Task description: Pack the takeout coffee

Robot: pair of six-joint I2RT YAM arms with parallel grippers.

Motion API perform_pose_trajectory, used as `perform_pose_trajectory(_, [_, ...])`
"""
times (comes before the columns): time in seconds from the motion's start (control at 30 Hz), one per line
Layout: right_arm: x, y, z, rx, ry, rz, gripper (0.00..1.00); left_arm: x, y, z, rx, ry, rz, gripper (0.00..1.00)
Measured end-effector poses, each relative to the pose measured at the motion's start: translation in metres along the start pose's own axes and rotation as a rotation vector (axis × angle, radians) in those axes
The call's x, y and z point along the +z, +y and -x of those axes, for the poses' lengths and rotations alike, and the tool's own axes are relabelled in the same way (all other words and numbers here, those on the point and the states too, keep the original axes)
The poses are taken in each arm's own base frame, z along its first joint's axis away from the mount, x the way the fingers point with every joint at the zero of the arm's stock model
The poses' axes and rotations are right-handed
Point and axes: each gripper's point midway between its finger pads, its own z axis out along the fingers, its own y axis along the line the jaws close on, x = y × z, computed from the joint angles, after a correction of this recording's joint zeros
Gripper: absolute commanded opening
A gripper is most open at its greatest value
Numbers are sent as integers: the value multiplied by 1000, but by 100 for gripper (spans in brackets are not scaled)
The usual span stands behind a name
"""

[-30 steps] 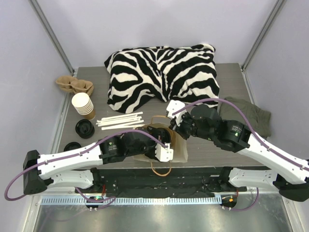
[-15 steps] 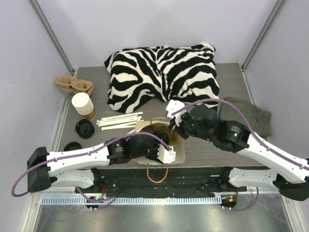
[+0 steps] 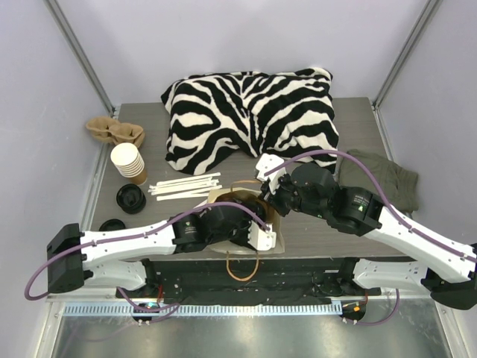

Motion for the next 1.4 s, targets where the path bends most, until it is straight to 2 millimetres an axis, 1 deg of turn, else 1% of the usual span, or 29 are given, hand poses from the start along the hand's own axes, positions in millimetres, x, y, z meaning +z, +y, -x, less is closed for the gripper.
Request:
perform_pose_trajectory(0.23, [1, 2, -2, 16, 3, 5, 1, 13, 2, -3, 5, 22, 21, 25])
perform_pose_trajectory(0.53, [3, 6, -5, 31, 8, 23, 1, 22, 4, -4, 18, 27, 39, 24])
perform_pose_trajectory(0.83, [4, -1, -5, 100, 6, 16, 1, 27, 7, -3, 16, 19, 53, 24])
perform_pose_trajectory(1.03, [4, 2, -4, 118, 5, 41, 1, 29, 9, 0, 17, -3, 63, 24])
perform_pose_trajectory(1.17, [4, 2, -4, 131, 5, 46, 1, 29, 8, 2, 18, -12, 60, 22])
perform_pose_trajectory(1.3, [4, 3, -4, 143, 6, 52, 1, 32, 9, -1, 19, -3, 61, 21])
perform_pose_trajectory(1.4, [4, 2, -6, 150, 10, 49, 1, 37, 8, -8, 27, 19, 54, 21])
